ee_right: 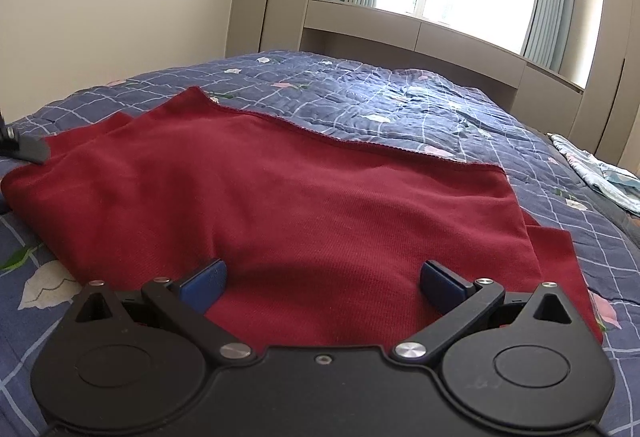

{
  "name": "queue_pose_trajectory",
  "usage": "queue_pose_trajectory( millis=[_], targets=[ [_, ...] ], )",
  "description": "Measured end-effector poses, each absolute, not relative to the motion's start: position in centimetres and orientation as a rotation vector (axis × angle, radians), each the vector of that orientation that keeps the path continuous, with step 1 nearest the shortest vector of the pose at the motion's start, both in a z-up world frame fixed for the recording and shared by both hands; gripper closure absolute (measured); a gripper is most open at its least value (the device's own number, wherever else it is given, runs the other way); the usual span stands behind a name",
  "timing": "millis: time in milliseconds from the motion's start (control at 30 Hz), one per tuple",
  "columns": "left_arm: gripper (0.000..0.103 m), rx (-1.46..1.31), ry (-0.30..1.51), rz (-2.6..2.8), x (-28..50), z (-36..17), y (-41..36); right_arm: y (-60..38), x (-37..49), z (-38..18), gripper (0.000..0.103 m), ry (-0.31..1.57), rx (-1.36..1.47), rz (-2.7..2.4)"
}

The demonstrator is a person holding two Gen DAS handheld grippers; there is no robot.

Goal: Fold small clothes

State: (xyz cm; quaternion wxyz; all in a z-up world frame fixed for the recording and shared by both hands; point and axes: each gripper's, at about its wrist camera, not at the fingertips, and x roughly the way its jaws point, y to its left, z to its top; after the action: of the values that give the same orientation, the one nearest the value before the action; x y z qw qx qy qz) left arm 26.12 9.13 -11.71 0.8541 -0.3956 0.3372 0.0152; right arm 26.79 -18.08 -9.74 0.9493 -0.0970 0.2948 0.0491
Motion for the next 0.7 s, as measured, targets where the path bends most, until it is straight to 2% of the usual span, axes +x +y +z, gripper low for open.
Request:
queue_pose_trajectory(
  millis=[67,133,200,233,267,333,367,467,700],
  targets=[
    [0.05,-0.835,0.704,0.053,26.2,-11.9,9.0,-18.0,26.8,-9.8,0.001,0.598,-0.198,0.099],
    [0.048,-0.851,0.695,0.046,26.4,-12.2,9.0,-18.0,26.8,-9.8,0.001,0.599,-0.197,0.1],
    [0.035,-0.885,0.679,0.033,26.9,-12.8,9.1,-18.0,26.7,-9.8,0.001,0.598,-0.194,0.101],
    [0.035,-0.897,0.667,0.033,27.0,-12.9,9.1,-18.0,26.7,-9.7,0.0,0.598,-0.192,0.101],
    [0.039,-0.894,0.662,0.045,27.1,-12.8,8.9,-18.0,26.7,-9.7,0.001,0.597,-0.19,0.101],
    [0.059,-0.847,0.677,0.088,27.5,-12.3,8.3,-18.2,26.4,-9.4,0.001,0.584,-0.181,0.089],
    [0.08,-0.809,0.7,0.1,27.8,-12.1,7.9,-18.5,26.0,-9.2,0.0,0.568,-0.175,0.069],
    [0.084,-0.76,0.706,0.092,28.1,-11.1,7.2,-19.8,24.5,-8.3,0.0,0.52,-0.154,0.004],
    [0.088,-0.504,0.576,-0.041,28.9,-5.5,3.0,-25.8,21.6,-8.1,0.001,0.542,-0.144,-0.08]
  ],
)
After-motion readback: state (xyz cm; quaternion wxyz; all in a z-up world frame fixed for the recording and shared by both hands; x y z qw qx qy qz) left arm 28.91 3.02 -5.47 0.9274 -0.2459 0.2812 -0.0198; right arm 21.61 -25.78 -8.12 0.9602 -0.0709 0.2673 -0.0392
